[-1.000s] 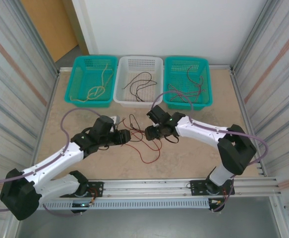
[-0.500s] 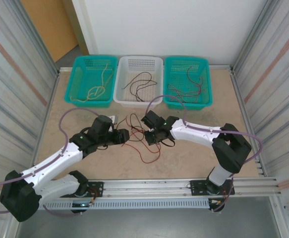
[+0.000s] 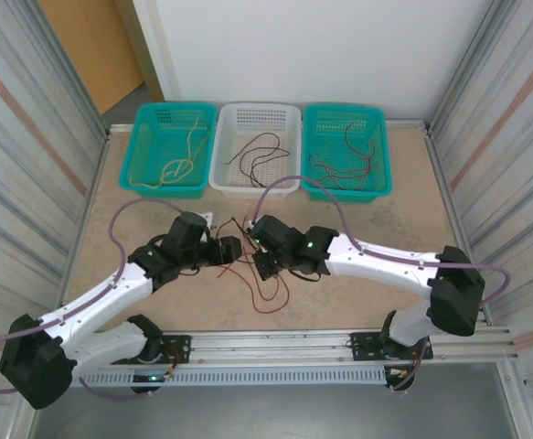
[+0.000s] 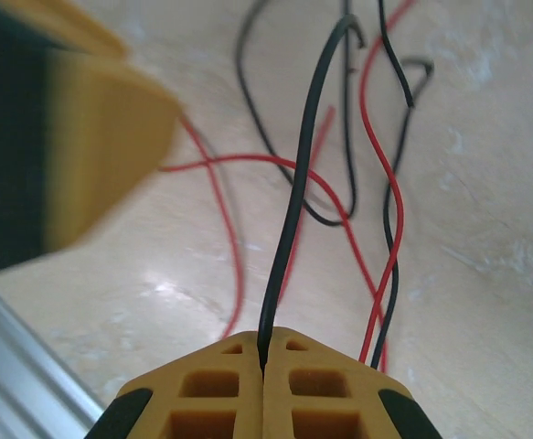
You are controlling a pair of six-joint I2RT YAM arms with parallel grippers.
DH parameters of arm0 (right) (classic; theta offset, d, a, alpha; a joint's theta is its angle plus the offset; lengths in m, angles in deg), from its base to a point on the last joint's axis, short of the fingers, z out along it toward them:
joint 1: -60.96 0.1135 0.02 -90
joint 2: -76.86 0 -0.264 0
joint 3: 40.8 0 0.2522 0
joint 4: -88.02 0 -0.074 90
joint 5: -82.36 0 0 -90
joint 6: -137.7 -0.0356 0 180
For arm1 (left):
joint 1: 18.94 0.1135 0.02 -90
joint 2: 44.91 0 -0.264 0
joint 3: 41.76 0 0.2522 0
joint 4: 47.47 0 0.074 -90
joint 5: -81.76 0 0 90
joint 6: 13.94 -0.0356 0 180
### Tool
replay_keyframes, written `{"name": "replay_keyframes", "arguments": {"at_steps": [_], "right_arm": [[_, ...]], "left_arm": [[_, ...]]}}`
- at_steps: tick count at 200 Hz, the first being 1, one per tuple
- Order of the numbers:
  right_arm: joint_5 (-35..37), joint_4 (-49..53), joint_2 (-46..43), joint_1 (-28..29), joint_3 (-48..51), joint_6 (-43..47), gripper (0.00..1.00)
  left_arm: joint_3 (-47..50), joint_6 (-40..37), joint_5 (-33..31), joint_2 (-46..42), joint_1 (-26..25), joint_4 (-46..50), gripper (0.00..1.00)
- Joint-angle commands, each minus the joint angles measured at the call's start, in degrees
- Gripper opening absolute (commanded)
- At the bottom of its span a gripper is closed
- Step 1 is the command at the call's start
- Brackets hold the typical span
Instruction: Untangle the cables
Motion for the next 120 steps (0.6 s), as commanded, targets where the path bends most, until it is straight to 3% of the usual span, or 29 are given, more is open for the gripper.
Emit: {"name": "replay_keyframes", "arguments": {"at_steps": [1, 75, 120], "right_arm": [[3.79, 2.91, -2.63, 1.72, -2.98, 1.86, 0.0], [9.84, 3.35, -11.58, 2.92, -9.36, 4.2, 0.0], [9.24, -1.56, -18.78, 2.16, -11.33, 3.93, 0.0]], "left_arm": [[-2.47, -0.26, 0.82, 0.18, 0.51, -2.65, 0.72], [-3.5, 0.54, 3.71, 3.52, 0.84, -5.47, 0.65], [-2.61, 1.16, 3.93, 5.39, -1.23, -7.12, 0.62]]}}
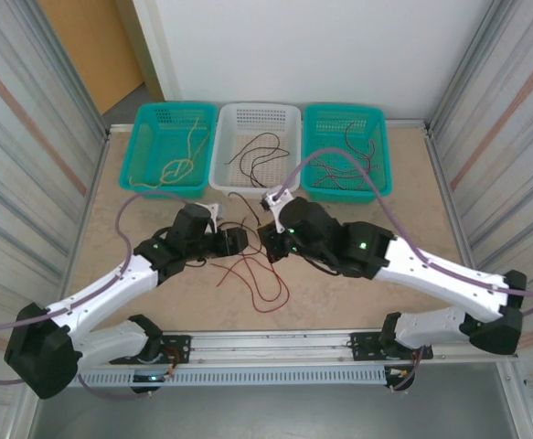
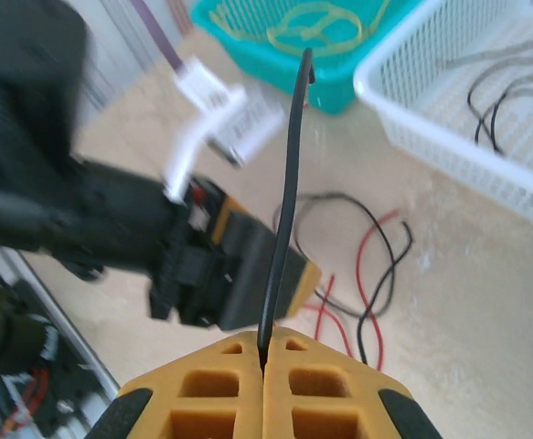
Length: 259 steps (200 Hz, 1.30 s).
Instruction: Untangle the cables
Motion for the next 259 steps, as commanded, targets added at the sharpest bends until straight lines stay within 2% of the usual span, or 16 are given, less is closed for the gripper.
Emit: {"name": "replay_keyframes", "arguments": {"at_steps": [1, 33, 60, 82, 104, 123, 144, 165, 184, 193, 220, 248, 259], "right_arm": [[1.38, -3.19, -3.83, -0.41, -2.2, 1.12, 0.0], [-3.56, -5.19, -6.79, -4.35, -3.04, -0.82, 0.0], [-8.43, -7.36, -9.0, -8.75, -1.98, -3.28, 0.01], [-10.74, -7.38, -9.32, -11.73, -1.55, -4.58, 0.01], [-14.51, -8.71, -9.54, -13.69, -0.83, -6.39, 0.0], [-16.12, -10.53, -9.58, -13.7, -0.16, -7.19, 0.01], [-17.0, -11.44, -9.08, -13.7, -0.29, -8.16, 0.01], [-18.46, -12.66, -8.72, -13.66, -0.69, -8.45, 0.01], [-18.85, -13.68, -8.87, -13.61, -0.64, -8.38, 0.01], [-18.2, -13.59, -8.88, -13.61, -0.58, -8.23, 0.01], [-16.38, -13.66, -9.42, -13.79, -0.02, -7.66, 0.01], [-14.87, -13.7, -9.76, -13.96, 0.39, -7.22, 0.01], [-14.18, -13.64, -9.9, -14.29, 0.54, -7.22, 0.01]], "left_arm": [[0.23, 0.6, 1.39, 0.85, -0.95, -2.34, 0.62], [0.86, -2.23, 3.45, -2.98, -4.67, -8.68, 0.66], [-1.66, -12.97, -4.16, -10.82, -13.32, -7.91, 0.73], [-4.27, -19.94, -9.35, -14.09, -18.96, -8.48, 0.73], [-8.49, -27.44, -12.45, -12.94, -22.18, -8.3, 0.69], [-12.36, -32.14, -13.42, -9.55, -22.53, -8.33, 0.66], [-15.74, -36.04, -9.65, -4.92, -22.53, -9.79, 0.64], [-17.96, -37.88, -8.23, -0.91, -22.53, -11.1, 0.56], [-19.8, -38.2, -10.74, 1.22, -22.53, -10.93, 0.35], [-20.02, -38.14, -11.43, 1.37, -22.62, -11.25, 0.3], [-18.13, -37.91, -14.34, -0.81, -23.26, -14.34, 0.18], [-14.48, -36.44, -14.04, -4.71, -23.41, -18.44, 0.03], [-13.17, -35.84, -14.77, -5.92, -23.42, -19.51, 0.0]]}}
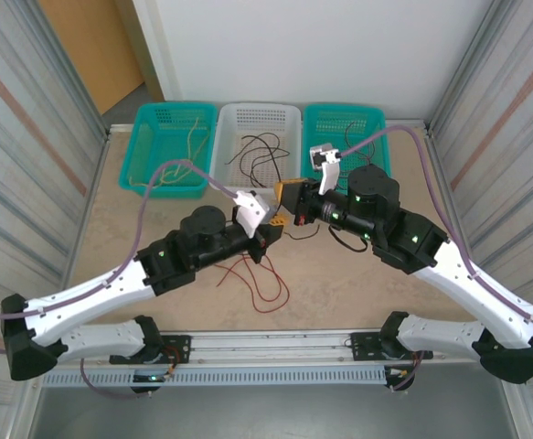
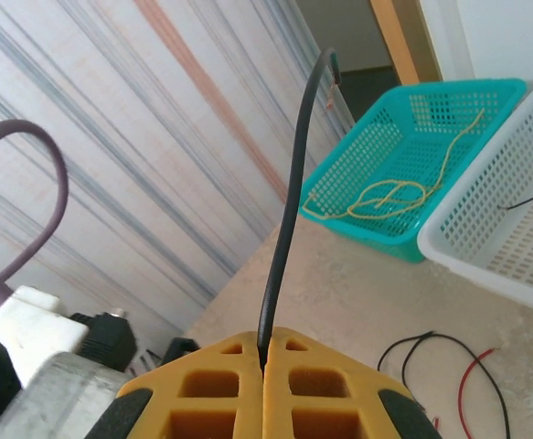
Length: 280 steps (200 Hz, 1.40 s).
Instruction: Untangle the cables
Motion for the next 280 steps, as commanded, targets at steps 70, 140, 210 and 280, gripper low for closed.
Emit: {"name": "replay_keyframes", "arguments": {"at_steps": [70, 140, 210, 280], "right_arm": [[10.76, 1.99, -6.75, -2.05, 3.84, -0.04, 0.73], [16.71, 10.08, -15.69, -4.87, 14.65, -4.66, 0.73], [18.24, 15.43, -18.61, -4.91, 19.04, -6.4, 0.64], [15.37, 19.63, -16.33, -4.92, 20.3, -9.18, 0.64]], "left_arm": [[-2.29, 8.34, -1.87, 0.0, 8.19, -1.28, 0.0], [-29.56, 14.42, 15.42, 21.99, 30.42, 3.84, 0.0], [-40.71, 19.9, 18.78, 43.15, 36.55, 1.7, 0.21], [-33.66, 20.48, 20.01, 41.56, 36.55, 9.78, 0.7]]}}
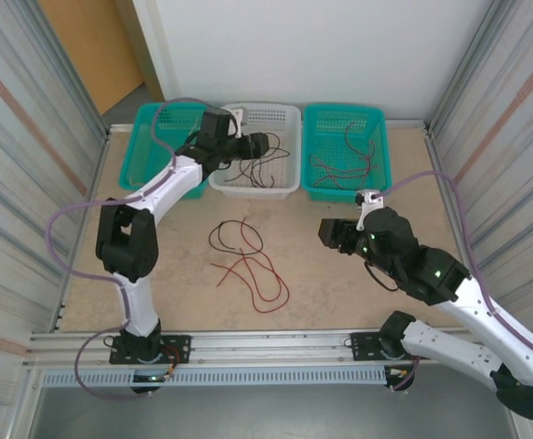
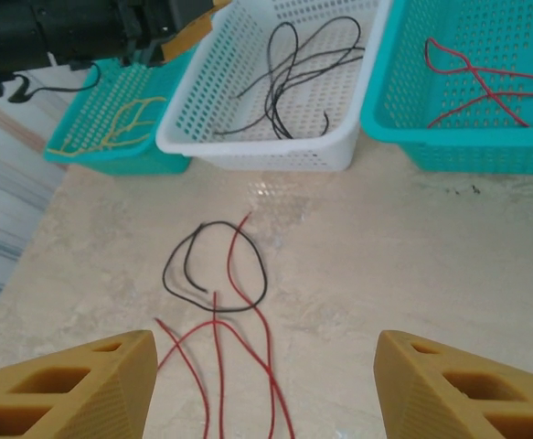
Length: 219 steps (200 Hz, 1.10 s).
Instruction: Untangle the cables
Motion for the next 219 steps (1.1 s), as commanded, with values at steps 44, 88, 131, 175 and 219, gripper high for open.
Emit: {"name": "replay_keyframes", "arguments": {"at_steps": [44, 88, 131, 175, 219], "right_arm": [[-4.78, -0.22, 5.17, 0.5, 1.96, -3.29, 0.66], [-6.38, -1.12, 16.5, 3.74, 0.65, -2.7, 0.68], [-8.92, -3.32, 30.64, 5.68, -2.24, -2.79, 0.63], [-7.18, -4.34, 40.98, 8.98, -3.09, -7.81, 0.6], [-4.81, -2.52, 50.48, 15.55, -5.06, -18.94, 0.48]], "left_arm": [[28.25, 3.76, 0.51, -28.14, -2.35, -5.46, 0.68], [42.1, 3.01, -9.61, -46.87, -11.41, 6.33, 0.66], [58.37, 18.59, -11.5, -60.33, -15.63, 10.32, 0.62], [63.79, 21.12, -12.9, -65.59, -17.73, 13.85, 0.57], [62.31, 21.5, -14.01, -64.16, -17.74, 12.03, 0.53]]}}
